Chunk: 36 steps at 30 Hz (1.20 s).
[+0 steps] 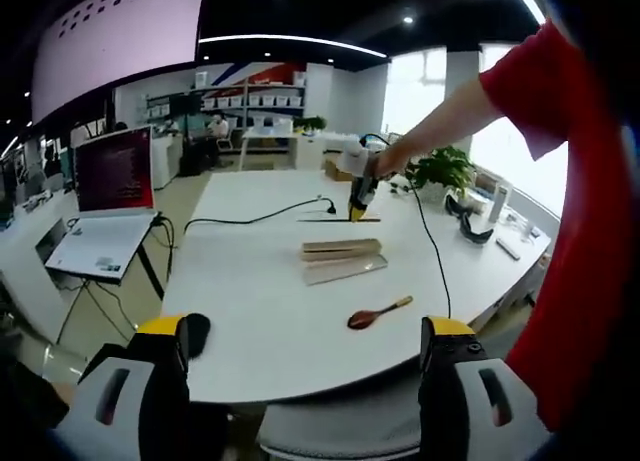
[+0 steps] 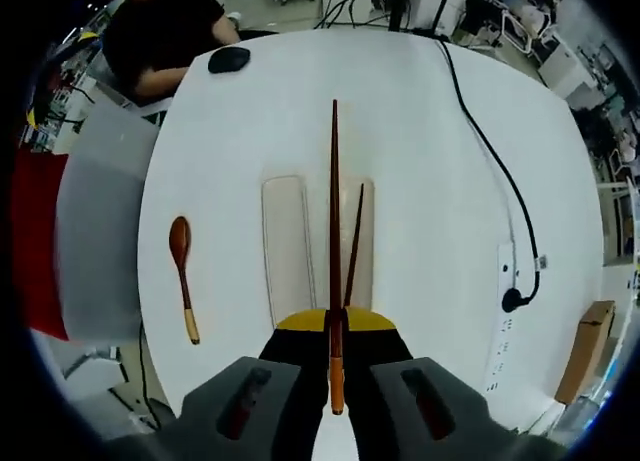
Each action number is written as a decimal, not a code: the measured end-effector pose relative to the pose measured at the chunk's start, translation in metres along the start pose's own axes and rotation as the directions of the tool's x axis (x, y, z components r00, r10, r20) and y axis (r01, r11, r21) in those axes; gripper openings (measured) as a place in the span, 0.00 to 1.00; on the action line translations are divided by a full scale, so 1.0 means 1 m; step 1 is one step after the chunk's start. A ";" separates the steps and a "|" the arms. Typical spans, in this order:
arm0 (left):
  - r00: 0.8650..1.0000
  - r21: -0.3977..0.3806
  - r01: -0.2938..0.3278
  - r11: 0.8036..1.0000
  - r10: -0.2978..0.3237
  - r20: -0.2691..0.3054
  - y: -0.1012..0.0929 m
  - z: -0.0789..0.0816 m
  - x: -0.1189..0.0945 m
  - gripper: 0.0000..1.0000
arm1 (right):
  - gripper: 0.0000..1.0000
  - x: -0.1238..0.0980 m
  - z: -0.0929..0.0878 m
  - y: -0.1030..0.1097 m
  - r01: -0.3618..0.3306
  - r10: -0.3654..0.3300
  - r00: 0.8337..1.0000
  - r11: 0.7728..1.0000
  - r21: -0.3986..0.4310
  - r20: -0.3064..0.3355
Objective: Arrange the utensils inside the cutlery case until each visible utensil rests in its matching compartment.
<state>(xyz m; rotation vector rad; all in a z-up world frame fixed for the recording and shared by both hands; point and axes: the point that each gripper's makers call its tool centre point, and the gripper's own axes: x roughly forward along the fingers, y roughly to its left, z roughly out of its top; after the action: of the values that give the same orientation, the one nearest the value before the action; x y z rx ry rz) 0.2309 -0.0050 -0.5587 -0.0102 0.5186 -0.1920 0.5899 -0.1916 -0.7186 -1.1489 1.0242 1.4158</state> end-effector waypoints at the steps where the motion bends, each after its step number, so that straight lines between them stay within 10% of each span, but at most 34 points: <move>1: 1.000 -0.007 0.001 1.000 -0.001 -0.003 0.000 -0.001 0.000 0.98 | 0.00 0.002 0.000 0.000 0.000 0.000 1.000 1.000 -0.002 0.000; 36: 0.991 0.006 0.013 1.000 -0.012 -0.131 -0.010 -0.021 0.012 0.97 | 0.01 0.074 -0.043 -0.007 0.025 -0.029 0.999 0.990 0.140 0.030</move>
<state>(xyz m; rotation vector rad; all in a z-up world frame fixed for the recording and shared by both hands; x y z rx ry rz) 0.2289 -0.0158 -0.5821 0.0063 0.6486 -0.2072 0.5988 -0.2189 -0.7990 -1.0311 1.0636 1.3157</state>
